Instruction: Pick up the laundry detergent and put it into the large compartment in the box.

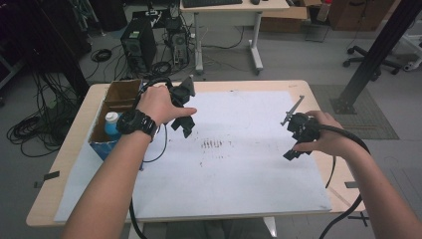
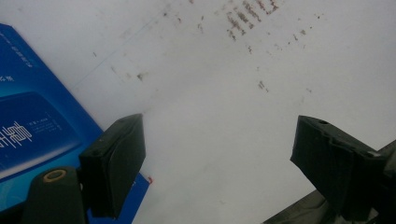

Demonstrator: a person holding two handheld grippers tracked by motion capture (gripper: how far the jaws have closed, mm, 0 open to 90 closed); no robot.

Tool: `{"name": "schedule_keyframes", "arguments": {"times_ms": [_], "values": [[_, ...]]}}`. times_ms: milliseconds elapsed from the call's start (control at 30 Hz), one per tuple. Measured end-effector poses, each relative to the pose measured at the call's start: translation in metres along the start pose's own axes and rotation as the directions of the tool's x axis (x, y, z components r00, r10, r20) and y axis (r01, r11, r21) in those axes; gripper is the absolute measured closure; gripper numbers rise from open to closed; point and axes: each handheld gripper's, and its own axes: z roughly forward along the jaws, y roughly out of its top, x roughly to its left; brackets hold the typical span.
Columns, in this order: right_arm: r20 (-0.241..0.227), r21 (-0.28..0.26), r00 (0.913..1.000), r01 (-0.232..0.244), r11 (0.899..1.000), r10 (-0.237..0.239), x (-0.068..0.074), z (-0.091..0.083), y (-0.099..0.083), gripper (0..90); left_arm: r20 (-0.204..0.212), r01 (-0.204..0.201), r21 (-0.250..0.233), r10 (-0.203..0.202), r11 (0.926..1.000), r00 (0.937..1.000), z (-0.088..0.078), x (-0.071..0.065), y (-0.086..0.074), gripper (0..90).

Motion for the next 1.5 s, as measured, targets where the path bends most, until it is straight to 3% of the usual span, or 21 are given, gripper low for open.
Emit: {"name": "schedule_keyframes", "arguments": {"times_ms": [1500], "values": [[-0.001,0.0,1.0,0.0,1.0,0.0,0.0033,0.0005,-0.002,13.3,0.005,0.008,0.006,-0.008,0.9999,1.0,0.0018,-0.0001,-0.0048,17.7]]}}
